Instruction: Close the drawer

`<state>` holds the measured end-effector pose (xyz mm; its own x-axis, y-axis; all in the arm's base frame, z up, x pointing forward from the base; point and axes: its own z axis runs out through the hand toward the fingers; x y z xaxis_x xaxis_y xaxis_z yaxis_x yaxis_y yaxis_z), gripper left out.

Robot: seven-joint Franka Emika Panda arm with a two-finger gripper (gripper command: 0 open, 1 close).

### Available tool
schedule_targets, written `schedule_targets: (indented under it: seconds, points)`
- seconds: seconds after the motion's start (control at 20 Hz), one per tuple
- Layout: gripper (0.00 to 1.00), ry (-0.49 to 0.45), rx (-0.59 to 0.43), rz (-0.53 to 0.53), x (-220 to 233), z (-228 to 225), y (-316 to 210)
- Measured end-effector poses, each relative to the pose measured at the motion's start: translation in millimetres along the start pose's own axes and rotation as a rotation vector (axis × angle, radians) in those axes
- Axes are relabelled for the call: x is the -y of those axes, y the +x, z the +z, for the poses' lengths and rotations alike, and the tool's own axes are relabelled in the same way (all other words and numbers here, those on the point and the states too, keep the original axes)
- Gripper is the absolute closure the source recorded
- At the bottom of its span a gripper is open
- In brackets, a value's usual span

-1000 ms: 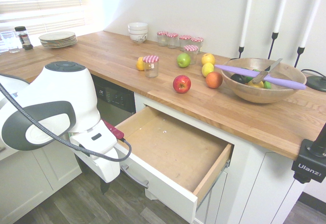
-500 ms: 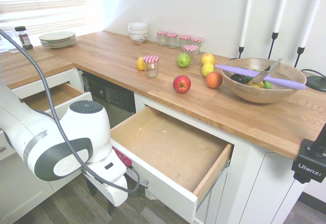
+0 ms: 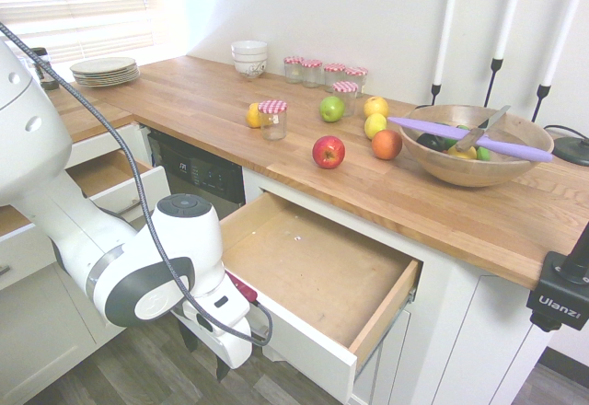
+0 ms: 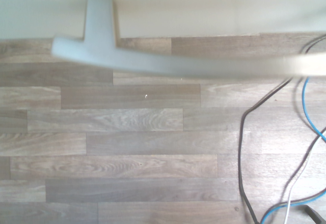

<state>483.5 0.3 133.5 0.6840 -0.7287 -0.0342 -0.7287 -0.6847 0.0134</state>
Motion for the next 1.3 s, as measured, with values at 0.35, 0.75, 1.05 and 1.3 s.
schedule_targets:
  seconds: [0.35,0.75,1.05,1.3]
  points:
    - [1.0,0.012,-0.003,0.001,6.6,2.9,11.0]
    - [1.0,0.021,0.003,0.004,10.3,11.4,22.1]
    - [1.0,0.056,-0.028,0.004,26.5,9.8,37.3]
    - [1.0,0.074,-0.078,0.004,45.2,17.2,51.7]
